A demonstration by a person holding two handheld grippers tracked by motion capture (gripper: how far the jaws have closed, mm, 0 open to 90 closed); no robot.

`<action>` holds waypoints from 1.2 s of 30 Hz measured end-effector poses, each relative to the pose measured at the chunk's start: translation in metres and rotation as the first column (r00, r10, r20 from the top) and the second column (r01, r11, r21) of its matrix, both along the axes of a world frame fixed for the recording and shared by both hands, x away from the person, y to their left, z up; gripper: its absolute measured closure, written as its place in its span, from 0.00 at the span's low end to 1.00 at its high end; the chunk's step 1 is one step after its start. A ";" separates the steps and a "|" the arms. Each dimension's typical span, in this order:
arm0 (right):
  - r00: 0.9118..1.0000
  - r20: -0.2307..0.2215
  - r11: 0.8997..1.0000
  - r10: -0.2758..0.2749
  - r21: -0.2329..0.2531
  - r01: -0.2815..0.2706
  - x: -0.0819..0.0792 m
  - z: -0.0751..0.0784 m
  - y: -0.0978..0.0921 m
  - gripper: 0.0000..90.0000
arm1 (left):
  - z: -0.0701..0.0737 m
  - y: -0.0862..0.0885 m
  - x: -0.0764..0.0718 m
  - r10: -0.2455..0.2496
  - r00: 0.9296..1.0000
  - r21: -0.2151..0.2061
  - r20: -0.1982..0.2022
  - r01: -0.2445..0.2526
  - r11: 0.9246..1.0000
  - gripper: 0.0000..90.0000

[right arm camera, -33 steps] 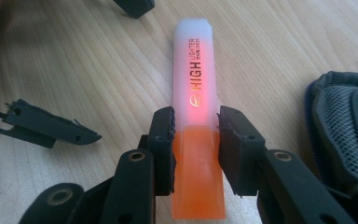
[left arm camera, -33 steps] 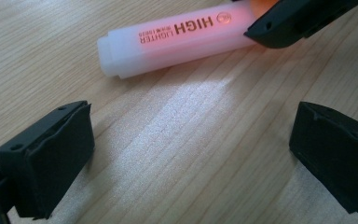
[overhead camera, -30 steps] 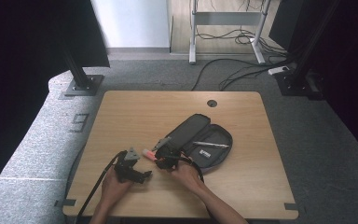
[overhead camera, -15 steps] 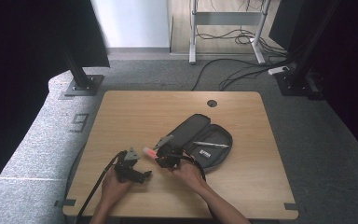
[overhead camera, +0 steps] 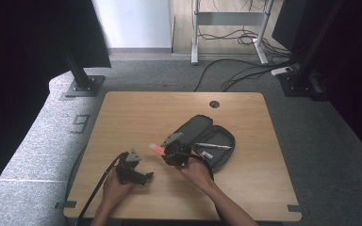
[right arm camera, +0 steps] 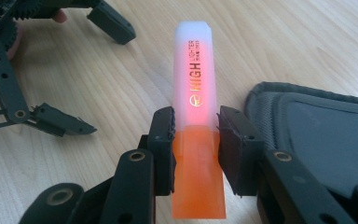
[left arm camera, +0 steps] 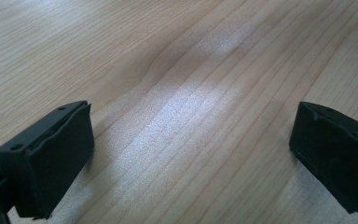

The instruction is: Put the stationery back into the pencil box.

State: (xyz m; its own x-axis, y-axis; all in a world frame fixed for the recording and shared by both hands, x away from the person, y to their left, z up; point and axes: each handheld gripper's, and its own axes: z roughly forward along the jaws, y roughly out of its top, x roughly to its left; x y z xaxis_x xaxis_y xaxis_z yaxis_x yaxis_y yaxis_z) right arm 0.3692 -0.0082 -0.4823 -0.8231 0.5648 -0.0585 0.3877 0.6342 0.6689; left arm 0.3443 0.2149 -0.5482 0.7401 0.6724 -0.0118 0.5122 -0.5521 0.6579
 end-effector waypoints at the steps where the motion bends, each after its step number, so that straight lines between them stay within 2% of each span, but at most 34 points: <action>1: 1.000 0.002 1.000 -0.002 0.001 0.002 0.000 0.001 -0.002 0.73 | 0.000 0.000 0.000 0.000 1.000 0.000 0.000 0.000 1.000 0.00; 21: 0.998 0.028 0.998 -0.061 0.018 0.060 0.004 0.012 -0.037 0.73 | 0.000 0.000 0.000 0.000 1.000 0.000 0.000 0.000 1.000 0.00; 36: 0.991 0.038 0.991 -0.130 0.021 0.129 0.006 0.012 -0.073 0.73 | 0.000 0.000 0.000 0.001 1.000 0.000 0.000 -0.001 1.000 0.00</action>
State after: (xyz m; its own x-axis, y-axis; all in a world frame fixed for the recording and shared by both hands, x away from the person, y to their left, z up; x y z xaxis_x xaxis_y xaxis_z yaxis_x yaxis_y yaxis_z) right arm 0.3752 -0.0816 -0.4698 -0.7403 0.6678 -0.0776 0.4392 0.5677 0.6962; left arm 0.3443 0.2148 -0.5482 0.7396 0.6729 -0.0117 0.5125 -0.5518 0.6580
